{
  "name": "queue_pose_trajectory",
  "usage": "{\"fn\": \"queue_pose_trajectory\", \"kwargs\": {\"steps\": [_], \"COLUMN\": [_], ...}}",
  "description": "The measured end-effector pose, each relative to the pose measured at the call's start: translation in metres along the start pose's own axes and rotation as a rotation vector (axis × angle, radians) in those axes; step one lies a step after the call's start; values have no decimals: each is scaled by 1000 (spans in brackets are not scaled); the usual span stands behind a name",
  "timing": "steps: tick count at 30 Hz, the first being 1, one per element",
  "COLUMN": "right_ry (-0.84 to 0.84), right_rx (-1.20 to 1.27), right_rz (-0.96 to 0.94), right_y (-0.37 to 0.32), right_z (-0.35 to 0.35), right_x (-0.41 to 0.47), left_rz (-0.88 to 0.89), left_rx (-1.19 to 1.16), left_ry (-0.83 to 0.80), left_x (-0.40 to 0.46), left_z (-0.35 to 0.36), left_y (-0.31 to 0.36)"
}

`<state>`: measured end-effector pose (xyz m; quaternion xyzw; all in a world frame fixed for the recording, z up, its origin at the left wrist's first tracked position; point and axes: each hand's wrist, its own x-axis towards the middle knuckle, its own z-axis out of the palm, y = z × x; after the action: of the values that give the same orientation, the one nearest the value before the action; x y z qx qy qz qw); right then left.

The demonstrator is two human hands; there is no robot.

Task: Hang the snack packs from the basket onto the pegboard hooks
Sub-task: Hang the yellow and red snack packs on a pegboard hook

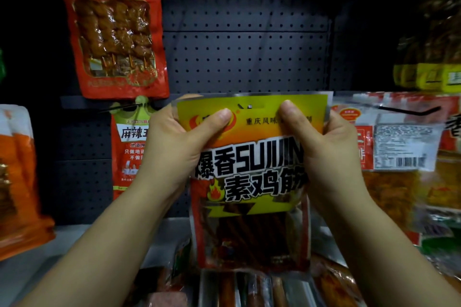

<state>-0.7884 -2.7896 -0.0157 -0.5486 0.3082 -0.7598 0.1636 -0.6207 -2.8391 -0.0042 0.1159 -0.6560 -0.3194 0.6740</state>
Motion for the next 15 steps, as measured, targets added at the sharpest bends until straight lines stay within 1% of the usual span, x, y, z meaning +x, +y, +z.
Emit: {"fn": "queue_pose_trajectory", "kwargs": {"steps": [5,8,13,15], "right_ry": [30,49,41,49], "right_rx": [-46,-84,-110,-113], "right_rz": [83,115,160,190], "right_y": [12,19,36,47], "right_z": [1,2,0,-3], "right_x": [2,3,1,-1], "left_rz": [-92,-157,-142,-164], "left_rx": [18,-10,16,43], "left_ry": [19,38,18,29], "left_x": [1,0,-1,-3], "left_z": [-1,-3,-20,-28], "left_y": [-14,-24,-48,-62]}}
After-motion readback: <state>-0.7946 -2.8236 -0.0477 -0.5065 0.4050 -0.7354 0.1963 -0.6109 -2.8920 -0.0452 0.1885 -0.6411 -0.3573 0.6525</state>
